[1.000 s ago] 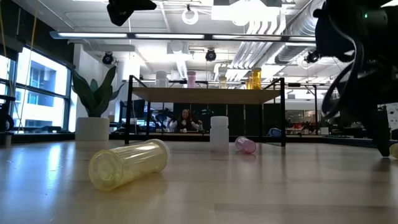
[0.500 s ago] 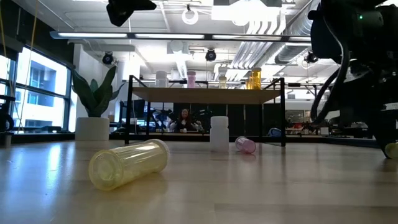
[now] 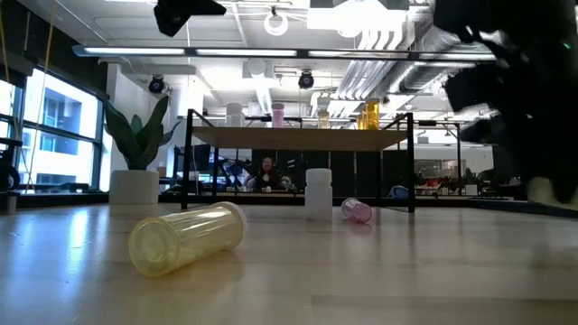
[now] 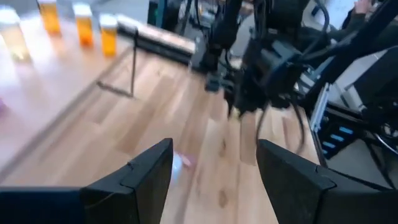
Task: Pick and place medicine bottles onto shelf by color
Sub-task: Put the right yellow pill bottle aligned with the other yellow pill bottle on the shelf
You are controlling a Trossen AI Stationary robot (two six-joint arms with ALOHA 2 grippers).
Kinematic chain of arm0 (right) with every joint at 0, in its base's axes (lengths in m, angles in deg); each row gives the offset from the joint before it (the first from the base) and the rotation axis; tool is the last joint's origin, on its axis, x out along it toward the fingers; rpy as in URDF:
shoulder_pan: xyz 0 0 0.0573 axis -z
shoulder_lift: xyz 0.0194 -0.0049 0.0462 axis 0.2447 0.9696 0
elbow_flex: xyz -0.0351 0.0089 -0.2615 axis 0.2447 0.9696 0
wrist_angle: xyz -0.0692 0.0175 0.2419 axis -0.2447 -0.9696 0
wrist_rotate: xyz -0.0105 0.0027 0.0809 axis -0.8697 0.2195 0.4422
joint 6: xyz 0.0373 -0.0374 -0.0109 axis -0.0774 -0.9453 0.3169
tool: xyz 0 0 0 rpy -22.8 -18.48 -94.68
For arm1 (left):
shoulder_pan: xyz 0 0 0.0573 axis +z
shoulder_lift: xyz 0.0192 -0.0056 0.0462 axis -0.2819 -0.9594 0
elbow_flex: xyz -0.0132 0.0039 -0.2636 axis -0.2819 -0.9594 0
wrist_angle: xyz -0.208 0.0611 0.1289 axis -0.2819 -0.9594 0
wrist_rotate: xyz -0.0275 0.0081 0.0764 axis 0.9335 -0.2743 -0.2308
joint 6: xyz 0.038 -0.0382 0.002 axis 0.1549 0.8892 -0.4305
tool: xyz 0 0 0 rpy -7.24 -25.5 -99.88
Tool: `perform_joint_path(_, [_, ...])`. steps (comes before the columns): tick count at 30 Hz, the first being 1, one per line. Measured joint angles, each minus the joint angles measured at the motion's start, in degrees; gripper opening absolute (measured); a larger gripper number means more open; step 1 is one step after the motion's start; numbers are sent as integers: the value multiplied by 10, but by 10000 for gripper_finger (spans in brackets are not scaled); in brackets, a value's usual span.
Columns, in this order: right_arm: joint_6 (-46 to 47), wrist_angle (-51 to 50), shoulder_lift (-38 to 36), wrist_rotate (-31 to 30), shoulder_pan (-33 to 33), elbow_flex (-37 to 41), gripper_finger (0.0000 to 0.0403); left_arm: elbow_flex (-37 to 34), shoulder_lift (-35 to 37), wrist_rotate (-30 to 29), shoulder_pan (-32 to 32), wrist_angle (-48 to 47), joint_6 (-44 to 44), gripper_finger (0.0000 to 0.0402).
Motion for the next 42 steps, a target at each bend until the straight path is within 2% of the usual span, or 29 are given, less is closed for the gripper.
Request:
perform_joint_path(5, [44, 37, 0, -13, 0, -44, 73, 22, 19, -1, 18, -16, -57, 220])
perform_joint_path(9, [84, 67, 0, -50, 0, -83, 73, 35, 37, -3, 34, -28, -93, 220])
perform_joint_path(20, [176, 139, 0, -226, 2, -187, 73, 36, 82, -1, 67, -28, -124, 220])
perform_joint_path(25, [187, 225, -1, -305, 6, -197, 73, 36, 84, -1, 70, -28, -135, 220])
perform_joint_path(30, [185, 351, -1, -391, 15, -198, 73, 36, 84, -1, 70, -28, -218, 220])
perform_joint_path(35, [199, 450, -1, -408, 30, -198, 73, 36, 83, 6, 70, -28, -294, 220])
perform_joint_path(39, [260, 498, -1, -407, 45, -198, 73, 36, 83, 34, 69, -30, -341, 220])
perform_joint_path(42, [329, 525, -1, -383, 57, -198, 73, 36, 83, 49, 66, -36, -371, 220])
